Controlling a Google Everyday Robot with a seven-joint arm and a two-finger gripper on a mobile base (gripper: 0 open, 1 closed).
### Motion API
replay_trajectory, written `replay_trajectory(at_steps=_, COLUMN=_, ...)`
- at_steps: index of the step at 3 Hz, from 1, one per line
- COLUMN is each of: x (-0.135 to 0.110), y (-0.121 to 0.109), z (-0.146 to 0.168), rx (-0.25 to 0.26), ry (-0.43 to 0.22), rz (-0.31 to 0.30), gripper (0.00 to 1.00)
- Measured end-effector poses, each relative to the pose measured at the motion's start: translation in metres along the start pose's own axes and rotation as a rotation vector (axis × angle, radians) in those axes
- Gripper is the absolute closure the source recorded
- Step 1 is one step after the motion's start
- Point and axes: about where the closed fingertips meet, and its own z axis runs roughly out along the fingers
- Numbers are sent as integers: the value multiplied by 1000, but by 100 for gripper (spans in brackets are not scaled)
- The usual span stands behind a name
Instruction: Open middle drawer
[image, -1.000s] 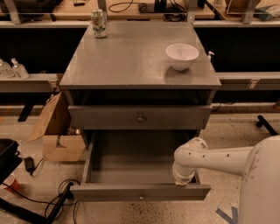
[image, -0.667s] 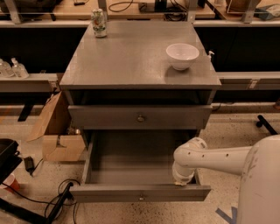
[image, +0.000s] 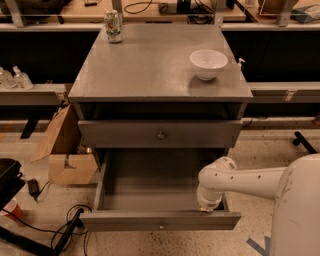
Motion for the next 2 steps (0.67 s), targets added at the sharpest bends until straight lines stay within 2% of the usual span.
replay_trajectory(at_steps=2, x=0, y=-2, z=0, rx=0, ry=0, rz=0, gripper=50)
